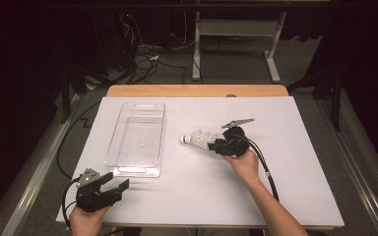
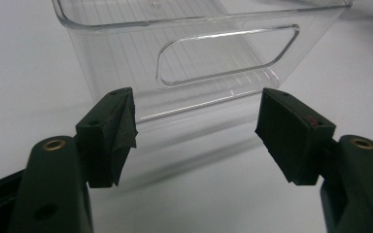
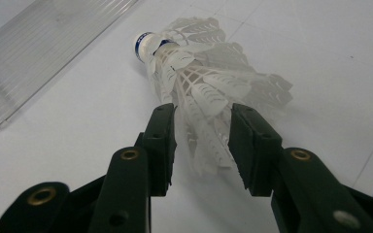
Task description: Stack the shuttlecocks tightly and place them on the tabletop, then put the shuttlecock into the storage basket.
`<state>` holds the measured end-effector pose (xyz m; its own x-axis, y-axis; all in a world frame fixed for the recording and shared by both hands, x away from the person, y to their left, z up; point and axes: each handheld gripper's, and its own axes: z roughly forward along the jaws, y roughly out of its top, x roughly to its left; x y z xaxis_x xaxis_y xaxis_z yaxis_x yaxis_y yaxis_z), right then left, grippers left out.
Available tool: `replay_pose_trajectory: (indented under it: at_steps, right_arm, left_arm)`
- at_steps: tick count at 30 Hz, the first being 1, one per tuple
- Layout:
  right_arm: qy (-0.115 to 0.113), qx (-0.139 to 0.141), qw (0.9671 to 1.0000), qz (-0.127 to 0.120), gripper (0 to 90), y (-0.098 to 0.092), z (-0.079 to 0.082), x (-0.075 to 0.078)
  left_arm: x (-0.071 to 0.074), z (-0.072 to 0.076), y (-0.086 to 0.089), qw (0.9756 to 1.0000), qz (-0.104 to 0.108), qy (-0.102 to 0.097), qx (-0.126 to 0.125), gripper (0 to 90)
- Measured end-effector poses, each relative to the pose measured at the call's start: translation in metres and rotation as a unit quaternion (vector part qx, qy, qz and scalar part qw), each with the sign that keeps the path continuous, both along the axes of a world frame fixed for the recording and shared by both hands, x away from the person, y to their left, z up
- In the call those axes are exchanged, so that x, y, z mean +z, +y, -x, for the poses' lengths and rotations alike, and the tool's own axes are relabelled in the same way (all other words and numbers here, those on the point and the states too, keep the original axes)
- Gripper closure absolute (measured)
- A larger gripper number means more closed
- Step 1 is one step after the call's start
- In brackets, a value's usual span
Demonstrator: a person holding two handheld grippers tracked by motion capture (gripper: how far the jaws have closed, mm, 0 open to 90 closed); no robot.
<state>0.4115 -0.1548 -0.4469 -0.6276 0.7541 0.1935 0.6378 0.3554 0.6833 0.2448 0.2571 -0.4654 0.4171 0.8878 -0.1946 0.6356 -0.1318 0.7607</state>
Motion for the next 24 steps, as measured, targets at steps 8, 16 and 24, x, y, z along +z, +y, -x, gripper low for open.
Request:
replay_pose_trajectory:
  at_steps: [8,16,24]
  right_arm:
    - [-0.001,0.002,1.0000,-0.001,61.4,-0.0004,0.0011,-0.0007]
    - [0.000,0.002,1.0000,-0.006,61.1,-0.0012,0.0045,-0.0015]
    - [-0.004,0.008,1.0000,-0.004,59.4,0.0015,0.0054,-0.0022]
  left_arm:
    - [-0.0003,0.0009,-0.0006,1.0000,-0.001,0.001,0.003,31.5]
    - [-0.0005,0.0010,-0.0001,1.0000,0.001,0.001,0.002,31.5]
    - [0.0000,0.0016,-0.0005,1.0000,-0.003,0.001,0.000,31.5]
